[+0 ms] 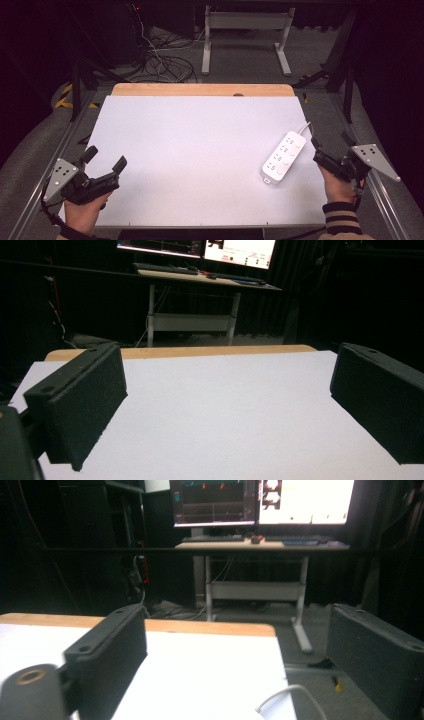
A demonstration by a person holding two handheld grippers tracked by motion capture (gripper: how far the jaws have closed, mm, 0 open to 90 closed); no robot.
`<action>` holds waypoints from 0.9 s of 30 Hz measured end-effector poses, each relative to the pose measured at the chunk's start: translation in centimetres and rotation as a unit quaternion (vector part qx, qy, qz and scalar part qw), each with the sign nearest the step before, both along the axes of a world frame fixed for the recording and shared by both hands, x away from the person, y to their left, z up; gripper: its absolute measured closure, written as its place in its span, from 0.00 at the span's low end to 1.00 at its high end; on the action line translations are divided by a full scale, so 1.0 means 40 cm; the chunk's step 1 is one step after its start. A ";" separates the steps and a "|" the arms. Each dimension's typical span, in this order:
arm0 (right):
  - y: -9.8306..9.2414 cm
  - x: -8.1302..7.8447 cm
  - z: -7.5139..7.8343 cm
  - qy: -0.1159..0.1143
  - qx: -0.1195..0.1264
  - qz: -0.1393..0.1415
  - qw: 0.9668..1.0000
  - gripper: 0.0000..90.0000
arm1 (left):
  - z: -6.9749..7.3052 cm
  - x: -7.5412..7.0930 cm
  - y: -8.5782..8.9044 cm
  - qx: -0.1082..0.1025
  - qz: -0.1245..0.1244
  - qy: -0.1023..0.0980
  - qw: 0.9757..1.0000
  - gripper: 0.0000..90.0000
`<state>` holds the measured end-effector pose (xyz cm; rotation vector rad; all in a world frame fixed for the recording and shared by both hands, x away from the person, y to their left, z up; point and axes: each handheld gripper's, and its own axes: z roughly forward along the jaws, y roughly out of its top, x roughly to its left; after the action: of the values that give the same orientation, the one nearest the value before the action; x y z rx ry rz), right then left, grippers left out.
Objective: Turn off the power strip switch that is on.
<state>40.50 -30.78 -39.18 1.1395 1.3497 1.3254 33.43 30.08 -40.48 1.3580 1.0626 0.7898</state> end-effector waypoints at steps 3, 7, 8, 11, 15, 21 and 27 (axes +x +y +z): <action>0.005 0.004 -0.003 -0.010 -0.017 -0.012 1.000 0.03 | -0.001 -0.001 0.002 0.000 0.001 0.001 1.000 0.02; 0.003 0.011 -0.011 -0.012 -0.022 -0.001 1.000 0.03 | 0.000 -0.002 0.003 -0.001 0.001 0.001 1.000 0.02; 0.002 0.011 -0.012 -0.012 -0.020 0.002 1.000 0.03 | 0.000 -0.001 0.002 -0.001 0.001 0.001 1.000 0.02; 0.002 0.010 -0.012 -0.016 -0.024 0.003 1.000 0.03 | -0.001 0.000 0.000 0.000 -0.001 0.001 1.000 0.02; 0.003 0.011 -0.015 -0.013 -0.032 0.012 0.999 0.03 | -0.001 0.002 -0.002 0.001 -0.002 0.002 1.000 0.02; 0.002 0.011 -0.015 -0.007 -0.033 0.012 0.999 0.03 | -0.001 0.003 -0.003 0.001 -0.003 0.002 1.000 0.02; 0.001 0.011 -0.014 -0.008 -0.032 0.011 0.999 0.03 | -0.001 0.003 -0.003 0.002 -0.004 0.002 1.000 0.02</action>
<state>40.95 -30.74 -39.73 1.0711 1.3869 1.2965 33.53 29.96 -40.53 1.3657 1.0591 0.7845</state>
